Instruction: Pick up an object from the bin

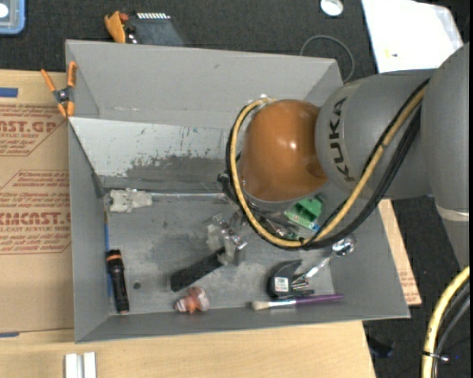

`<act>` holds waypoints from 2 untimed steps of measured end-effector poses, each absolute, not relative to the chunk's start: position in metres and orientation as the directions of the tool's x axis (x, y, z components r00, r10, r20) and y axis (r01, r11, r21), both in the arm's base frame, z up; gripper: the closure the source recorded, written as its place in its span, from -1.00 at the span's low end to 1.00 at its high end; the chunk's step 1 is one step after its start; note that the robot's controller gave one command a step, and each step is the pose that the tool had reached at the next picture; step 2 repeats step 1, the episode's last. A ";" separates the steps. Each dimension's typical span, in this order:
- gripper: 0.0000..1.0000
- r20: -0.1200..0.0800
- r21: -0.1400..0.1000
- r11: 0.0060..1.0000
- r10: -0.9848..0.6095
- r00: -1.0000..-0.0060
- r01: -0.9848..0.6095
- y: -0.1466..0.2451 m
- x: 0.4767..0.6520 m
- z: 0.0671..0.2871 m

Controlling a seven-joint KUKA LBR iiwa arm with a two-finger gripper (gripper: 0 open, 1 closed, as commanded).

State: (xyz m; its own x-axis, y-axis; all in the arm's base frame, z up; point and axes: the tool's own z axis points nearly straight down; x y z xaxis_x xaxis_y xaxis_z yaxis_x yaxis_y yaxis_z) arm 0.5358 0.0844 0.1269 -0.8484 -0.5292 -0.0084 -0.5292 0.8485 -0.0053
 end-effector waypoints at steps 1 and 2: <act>1.00 -0.009 -0.006 0.841 -0.540 -0.841 -0.540 0.091 0.540 0.164; 1.00 -0.009 -0.006 0.841 -0.540 -0.841 -0.540 0.091 0.540 0.164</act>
Offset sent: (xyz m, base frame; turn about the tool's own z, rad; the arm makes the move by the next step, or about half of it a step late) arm -0.0168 0.0170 -0.0040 -0.1493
